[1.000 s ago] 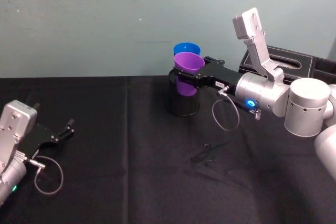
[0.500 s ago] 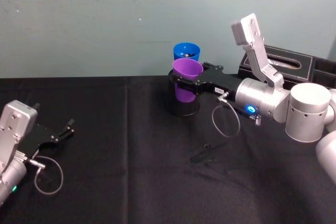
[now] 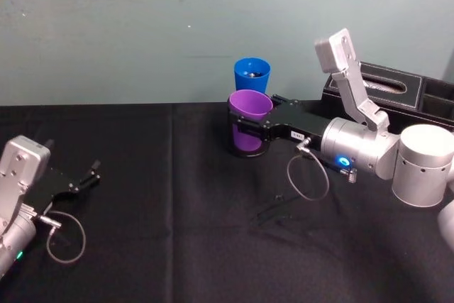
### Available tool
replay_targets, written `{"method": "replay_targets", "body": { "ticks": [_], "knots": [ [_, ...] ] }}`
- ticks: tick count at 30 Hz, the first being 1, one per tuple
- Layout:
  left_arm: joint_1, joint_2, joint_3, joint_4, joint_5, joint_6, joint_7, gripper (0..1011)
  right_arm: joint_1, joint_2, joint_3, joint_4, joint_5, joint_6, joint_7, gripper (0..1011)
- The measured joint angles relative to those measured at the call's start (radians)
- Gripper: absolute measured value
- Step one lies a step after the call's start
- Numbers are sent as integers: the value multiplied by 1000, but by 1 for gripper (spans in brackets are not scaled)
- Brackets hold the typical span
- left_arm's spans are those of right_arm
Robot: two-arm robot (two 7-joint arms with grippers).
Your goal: Pick up one cup with a gripper and tap it against the other cup.
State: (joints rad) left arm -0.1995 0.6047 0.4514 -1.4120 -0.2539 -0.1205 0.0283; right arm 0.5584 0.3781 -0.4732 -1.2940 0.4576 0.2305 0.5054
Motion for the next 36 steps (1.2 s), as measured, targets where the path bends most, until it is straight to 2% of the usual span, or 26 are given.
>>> {"method": "replay_targets", "body": {
  "ticks": [9, 16, 36],
  "knots": [
    [0, 0, 0, 0, 0, 0, 0, 1000, -20, 21, -3, -42, 15, 2, -2, 733],
    [0, 0, 0, 0, 0, 0, 0, 1000, -24, 28, -7, -50, 22, 2, -7, 733],
    [0, 0, 0, 0, 0, 0, 0, 1000, 14, 1, -12, -1, 15, -9, -29, 734]
  ]
}}
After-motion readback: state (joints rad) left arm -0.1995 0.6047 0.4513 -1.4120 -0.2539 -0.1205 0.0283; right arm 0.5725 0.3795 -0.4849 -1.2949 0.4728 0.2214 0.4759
